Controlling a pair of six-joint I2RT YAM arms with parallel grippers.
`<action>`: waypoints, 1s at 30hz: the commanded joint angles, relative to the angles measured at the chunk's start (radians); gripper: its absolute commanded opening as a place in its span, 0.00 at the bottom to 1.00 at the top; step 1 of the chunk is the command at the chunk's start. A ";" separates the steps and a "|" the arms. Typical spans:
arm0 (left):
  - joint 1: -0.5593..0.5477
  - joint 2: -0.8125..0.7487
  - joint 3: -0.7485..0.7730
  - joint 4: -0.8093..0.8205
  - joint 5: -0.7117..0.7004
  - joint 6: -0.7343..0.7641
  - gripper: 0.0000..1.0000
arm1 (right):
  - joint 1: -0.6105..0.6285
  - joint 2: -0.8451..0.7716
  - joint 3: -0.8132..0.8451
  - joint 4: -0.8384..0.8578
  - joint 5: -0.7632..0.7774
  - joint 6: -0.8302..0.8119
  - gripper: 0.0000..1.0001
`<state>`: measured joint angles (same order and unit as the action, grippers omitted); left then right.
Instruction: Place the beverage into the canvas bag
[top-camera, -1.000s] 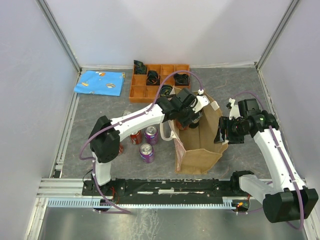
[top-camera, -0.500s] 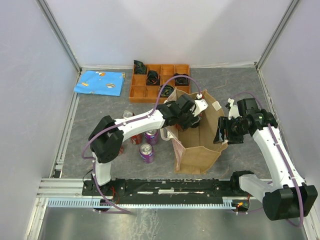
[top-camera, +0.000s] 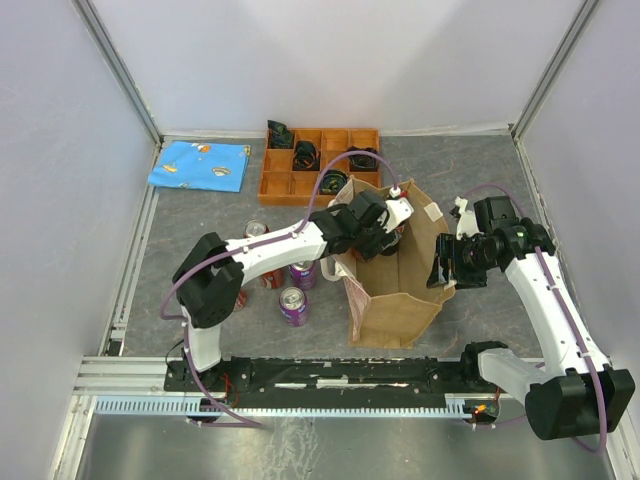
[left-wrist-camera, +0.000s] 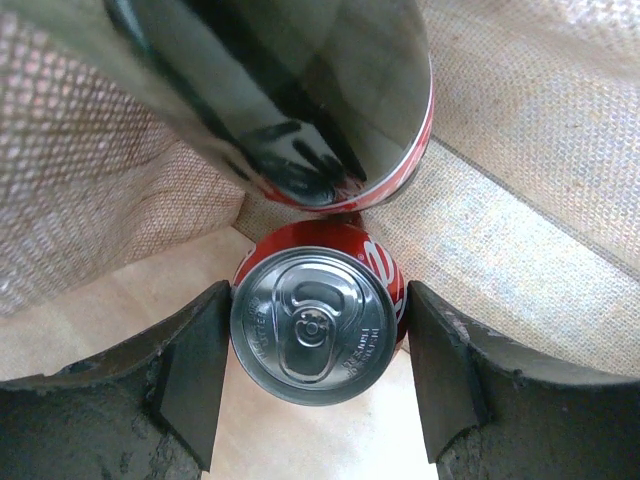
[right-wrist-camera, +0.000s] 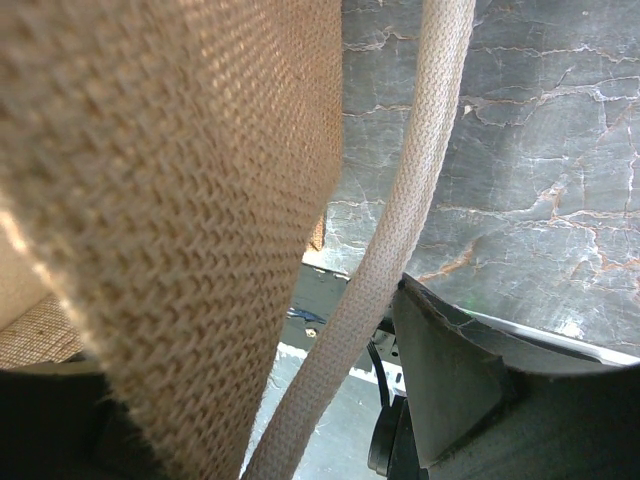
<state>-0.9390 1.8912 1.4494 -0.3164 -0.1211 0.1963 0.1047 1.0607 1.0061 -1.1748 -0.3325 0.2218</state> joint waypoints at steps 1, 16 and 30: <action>0.006 -0.101 0.001 -0.006 -0.005 -0.029 0.68 | 0.004 0.000 0.025 -0.014 0.012 -0.018 0.69; 0.007 -0.199 0.118 -0.094 0.095 -0.068 0.91 | 0.004 -0.016 0.013 -0.006 0.007 0.001 0.73; 0.207 -0.362 0.244 -0.201 0.057 -0.174 0.97 | 0.003 0.008 0.076 -0.006 0.015 0.006 0.76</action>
<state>-0.8719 1.6661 1.6245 -0.4999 -0.0494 0.1112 0.1047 1.0657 1.0454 -1.1828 -0.3305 0.2279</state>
